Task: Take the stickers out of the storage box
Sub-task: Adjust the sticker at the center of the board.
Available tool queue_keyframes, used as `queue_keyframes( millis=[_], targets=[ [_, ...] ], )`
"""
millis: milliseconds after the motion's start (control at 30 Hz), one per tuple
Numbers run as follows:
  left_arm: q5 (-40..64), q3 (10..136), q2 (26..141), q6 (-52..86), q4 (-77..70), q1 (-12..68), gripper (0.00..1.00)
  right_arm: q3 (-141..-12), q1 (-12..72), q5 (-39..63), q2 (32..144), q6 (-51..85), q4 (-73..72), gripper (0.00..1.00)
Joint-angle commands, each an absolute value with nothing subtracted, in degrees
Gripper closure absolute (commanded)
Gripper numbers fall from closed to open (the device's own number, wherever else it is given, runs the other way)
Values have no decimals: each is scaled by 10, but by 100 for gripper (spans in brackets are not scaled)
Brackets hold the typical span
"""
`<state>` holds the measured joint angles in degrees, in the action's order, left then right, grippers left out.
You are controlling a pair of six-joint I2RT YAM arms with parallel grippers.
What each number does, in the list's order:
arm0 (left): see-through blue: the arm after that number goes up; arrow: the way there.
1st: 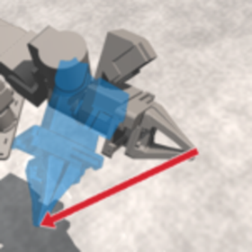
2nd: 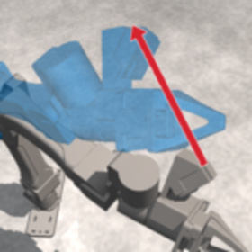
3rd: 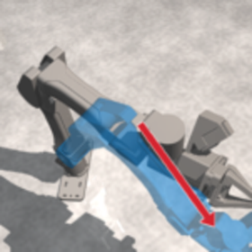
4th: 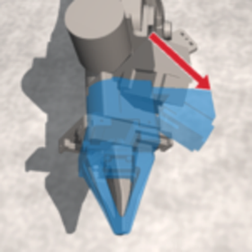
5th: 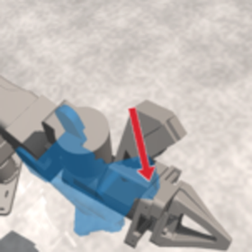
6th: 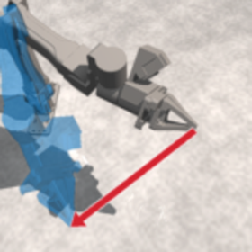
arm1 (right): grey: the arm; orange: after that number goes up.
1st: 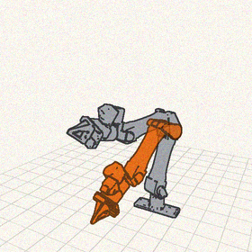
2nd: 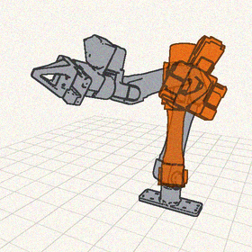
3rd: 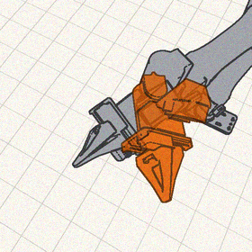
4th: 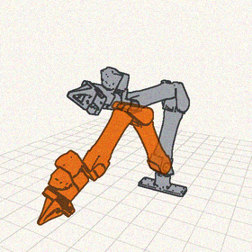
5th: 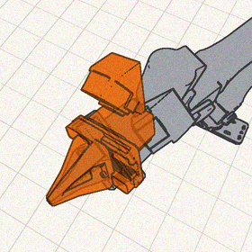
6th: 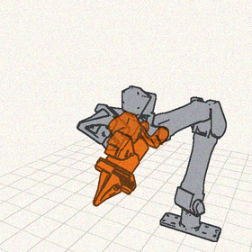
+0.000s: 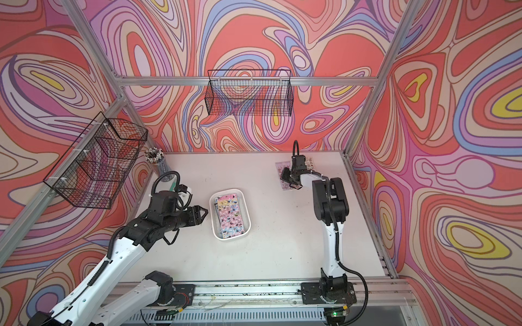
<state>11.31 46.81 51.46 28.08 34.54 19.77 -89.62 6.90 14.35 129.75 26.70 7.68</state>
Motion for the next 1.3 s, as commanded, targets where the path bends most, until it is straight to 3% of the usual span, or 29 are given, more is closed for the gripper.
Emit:
queue_keyframes(
  millis=[0,533,733,1100,1267],
  targets=[
    [109,468,515,276,357,193,41,-902,60,118,1335,264,98,100],
    [105,468,517,274,357,193,41,-970,55,149,1342,223,130,100],
    [100,469,531,275,352,193,40,-963,55,163,1280,218,128,87],
    [88,485,569,302,358,194,39,-864,64,223,1093,232,117,50],
    [84,488,582,318,360,196,38,-775,98,235,1012,245,98,46]
  ],
)
